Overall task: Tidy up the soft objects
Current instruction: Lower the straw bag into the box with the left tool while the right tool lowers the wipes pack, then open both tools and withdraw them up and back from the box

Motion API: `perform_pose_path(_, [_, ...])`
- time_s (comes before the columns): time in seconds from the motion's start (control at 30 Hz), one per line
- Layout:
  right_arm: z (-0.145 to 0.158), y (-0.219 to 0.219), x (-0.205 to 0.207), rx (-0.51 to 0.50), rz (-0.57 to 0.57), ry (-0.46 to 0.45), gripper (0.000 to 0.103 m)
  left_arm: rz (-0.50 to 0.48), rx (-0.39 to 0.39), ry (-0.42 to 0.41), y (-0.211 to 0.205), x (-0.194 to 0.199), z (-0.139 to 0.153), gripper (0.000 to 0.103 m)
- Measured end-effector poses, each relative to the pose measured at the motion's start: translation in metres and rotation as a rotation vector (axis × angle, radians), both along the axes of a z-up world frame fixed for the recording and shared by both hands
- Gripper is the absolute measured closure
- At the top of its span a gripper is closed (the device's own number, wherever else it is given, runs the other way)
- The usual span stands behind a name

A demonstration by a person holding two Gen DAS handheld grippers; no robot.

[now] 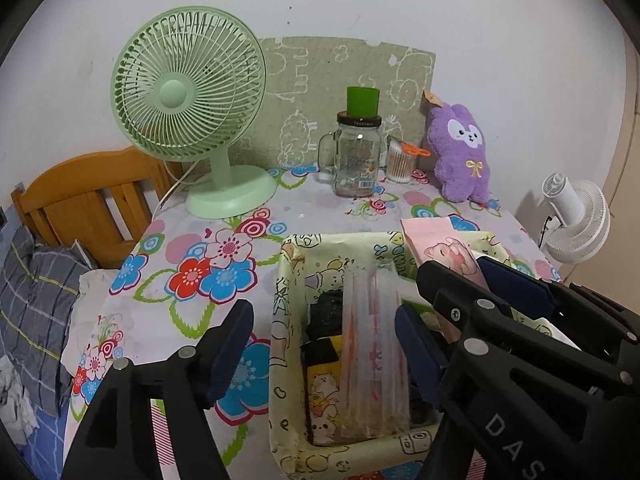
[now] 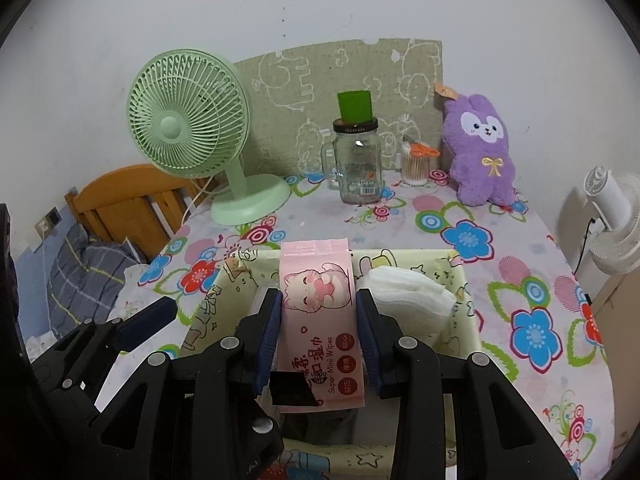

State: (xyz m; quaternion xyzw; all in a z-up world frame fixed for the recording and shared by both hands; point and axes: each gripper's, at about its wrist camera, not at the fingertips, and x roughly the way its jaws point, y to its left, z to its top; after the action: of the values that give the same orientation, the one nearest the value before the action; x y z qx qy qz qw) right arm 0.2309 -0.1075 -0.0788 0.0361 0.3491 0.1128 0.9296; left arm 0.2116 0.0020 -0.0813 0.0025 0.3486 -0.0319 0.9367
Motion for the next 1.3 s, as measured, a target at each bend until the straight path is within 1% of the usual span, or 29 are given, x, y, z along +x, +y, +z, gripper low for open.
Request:
perform_pose_path(0.17, [-0.004, 0.000, 0.004, 0.008, 0.004, 0.012, 0.062, 0.001, 0.001, 0.016, 0.001, 0.002, -0.004, 0.018])
perform_pose_path(0.43, [-0.004, 0.000, 0.003, 0.008, 0.004, 0.009, 0.059, -0.009, -0.002, 0.015, 0.001, 0.001, -0.004, 0.011])
perform_pose_path(0.57, [-0.002, -0.004, -0.001, 0.010, -0.008, -0.002, 0.046, -0.016, 0.000, 0.007, -0.002, -0.003, -0.002, 0.006])
perform_pose_path(0.7, [0.001, -0.009, -0.007, 0.010, -0.018, -0.012, 0.039, -0.022, 0.004, -0.001, -0.005, -0.008, 0.001, 0.003])
perform_pose_path(0.87, [0.006, -0.017, -0.016, 0.006, -0.032, -0.023, 0.027, -0.035, -0.006, -0.003, -0.010, -0.015, 0.004, 0.000])
perform_pose_path(1.17, [0.019, -0.031, -0.036, 0.006, -0.060, -0.052, 0.015, -0.045, -0.027, -0.023, -0.017, -0.033, 0.017, 0.000])
perform_pose_path(1.3, [0.027, -0.038, -0.047, 0.012, -0.070, -0.067, 0.014, -0.042, -0.028, -0.037, -0.019, -0.044, 0.024, 0.000])
